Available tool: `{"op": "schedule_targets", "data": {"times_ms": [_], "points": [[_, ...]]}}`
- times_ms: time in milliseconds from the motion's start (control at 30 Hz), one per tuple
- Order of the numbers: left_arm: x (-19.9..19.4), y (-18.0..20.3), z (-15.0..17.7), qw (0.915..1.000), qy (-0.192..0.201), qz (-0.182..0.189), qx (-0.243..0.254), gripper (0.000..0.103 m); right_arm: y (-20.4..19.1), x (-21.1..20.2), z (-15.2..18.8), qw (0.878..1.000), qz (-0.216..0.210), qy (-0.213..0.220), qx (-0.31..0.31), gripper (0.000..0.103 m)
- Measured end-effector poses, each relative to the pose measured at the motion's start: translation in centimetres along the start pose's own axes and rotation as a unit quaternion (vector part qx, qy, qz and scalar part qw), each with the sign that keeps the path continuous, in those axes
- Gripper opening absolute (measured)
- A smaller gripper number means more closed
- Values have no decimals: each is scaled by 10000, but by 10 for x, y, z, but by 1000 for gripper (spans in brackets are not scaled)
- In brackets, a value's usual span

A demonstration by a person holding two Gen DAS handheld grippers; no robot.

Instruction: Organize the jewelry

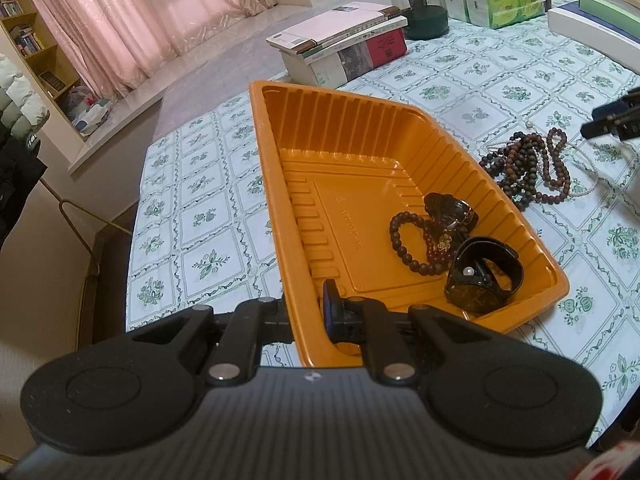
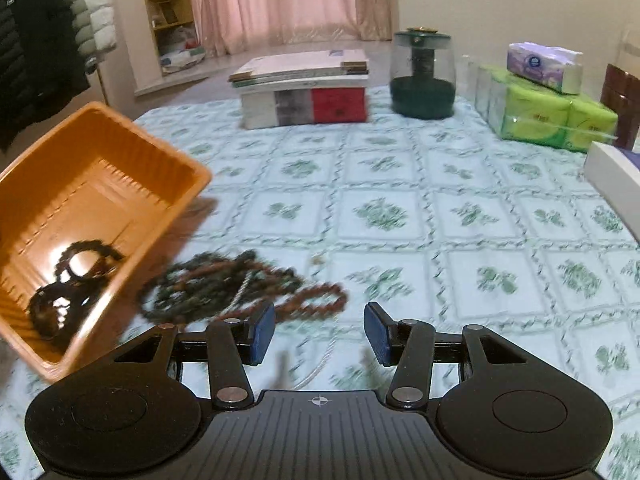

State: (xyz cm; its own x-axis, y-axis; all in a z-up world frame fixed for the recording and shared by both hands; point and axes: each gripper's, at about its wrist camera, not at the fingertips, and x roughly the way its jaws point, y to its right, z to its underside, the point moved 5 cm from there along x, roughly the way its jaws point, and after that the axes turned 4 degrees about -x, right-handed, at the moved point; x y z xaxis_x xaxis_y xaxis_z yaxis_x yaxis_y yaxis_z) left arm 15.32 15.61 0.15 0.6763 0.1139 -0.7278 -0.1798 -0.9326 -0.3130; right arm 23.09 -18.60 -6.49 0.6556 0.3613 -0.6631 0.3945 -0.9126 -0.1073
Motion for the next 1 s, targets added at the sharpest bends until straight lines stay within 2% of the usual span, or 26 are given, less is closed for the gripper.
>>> {"op": "schedule_targets", "data": {"times_ms": [200, 333, 600, 733, 800, 867, 1000], "points": [[2, -2, 1, 10000, -60, 8, -66, 11, 3, 20, -13, 9995, -55, 58, -306, 49], [3, -3, 1, 9999, -99, 10, -101, 11, -1, 42, -21, 9987, -144, 10, -486, 33], [5, -2, -1, 9998, -134, 1, -111, 11, -10, 81, -29, 9948, -166, -133, -996, 21], [5, -2, 0, 9998, -141, -8, -109, 11, -12, 90, -29, 9933, -108, -161, -1143, 20], [5, -2, 0, 9998, -146, -4, -115, 11, -11, 95, -27, 9925, -22, -211, -1202, 18], [5, -2, 0, 9998, -143, -2, -116, 11, -12, 96, -25, 9924, -18, -230, -1212, 9], [5, -2, 0, 9998, -142, -2, -122, 11, -15, 87, -27, 9920, 45, -90, -1260, 9]]}}
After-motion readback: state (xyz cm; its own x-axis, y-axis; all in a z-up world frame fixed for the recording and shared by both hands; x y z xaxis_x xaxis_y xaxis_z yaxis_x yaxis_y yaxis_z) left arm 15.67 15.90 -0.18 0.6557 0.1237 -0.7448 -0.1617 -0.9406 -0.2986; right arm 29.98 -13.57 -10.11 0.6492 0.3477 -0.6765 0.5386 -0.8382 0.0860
